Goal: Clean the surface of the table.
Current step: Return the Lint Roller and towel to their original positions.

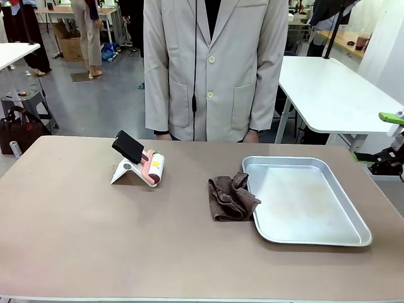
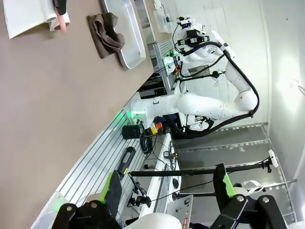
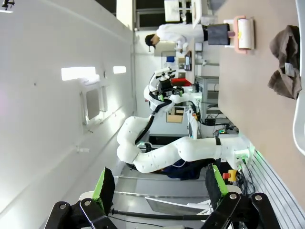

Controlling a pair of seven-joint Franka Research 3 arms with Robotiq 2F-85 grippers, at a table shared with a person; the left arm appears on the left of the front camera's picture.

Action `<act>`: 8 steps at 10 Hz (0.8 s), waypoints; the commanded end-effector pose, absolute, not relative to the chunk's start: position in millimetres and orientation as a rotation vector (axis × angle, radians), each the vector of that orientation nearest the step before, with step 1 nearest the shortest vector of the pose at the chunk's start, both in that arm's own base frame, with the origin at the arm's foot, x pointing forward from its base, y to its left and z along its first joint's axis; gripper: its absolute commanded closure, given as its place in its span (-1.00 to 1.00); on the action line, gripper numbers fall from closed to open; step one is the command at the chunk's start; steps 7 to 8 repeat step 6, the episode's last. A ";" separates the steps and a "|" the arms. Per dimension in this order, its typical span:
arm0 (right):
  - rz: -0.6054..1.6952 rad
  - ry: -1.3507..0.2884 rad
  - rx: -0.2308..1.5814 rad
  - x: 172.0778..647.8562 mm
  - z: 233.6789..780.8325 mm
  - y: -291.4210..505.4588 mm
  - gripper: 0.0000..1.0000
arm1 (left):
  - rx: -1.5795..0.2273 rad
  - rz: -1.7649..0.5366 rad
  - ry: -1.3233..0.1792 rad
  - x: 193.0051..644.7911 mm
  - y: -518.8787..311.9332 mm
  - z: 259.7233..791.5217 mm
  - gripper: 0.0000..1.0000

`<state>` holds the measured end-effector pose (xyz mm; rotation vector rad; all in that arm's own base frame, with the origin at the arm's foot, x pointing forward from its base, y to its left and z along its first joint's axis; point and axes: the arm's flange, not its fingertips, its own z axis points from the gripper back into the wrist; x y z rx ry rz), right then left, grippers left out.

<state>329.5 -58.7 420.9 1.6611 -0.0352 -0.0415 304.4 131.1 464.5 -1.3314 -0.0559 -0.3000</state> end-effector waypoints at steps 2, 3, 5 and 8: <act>-0.034 -0.031 1.663 327.8 424.9 -58.2 -1.00 | -1.326 -0.309 -0.049 301.0 132.2 467.4 -1.00; -0.034 -0.031 1.663 327.8 424.9 -58.2 -1.00 | -1.326 -0.309 -0.049 301.0 132.2 467.4 -1.00; -0.034 -0.031 1.663 327.8 424.9 -58.2 -1.00 | -1.326 -0.309 -0.049 301.0 132.2 467.4 -1.00; -0.034 -0.031 1.663 327.8 424.9 -58.2 -1.00 | -1.326 -0.309 -0.049 301.0 132.2 467.4 -1.00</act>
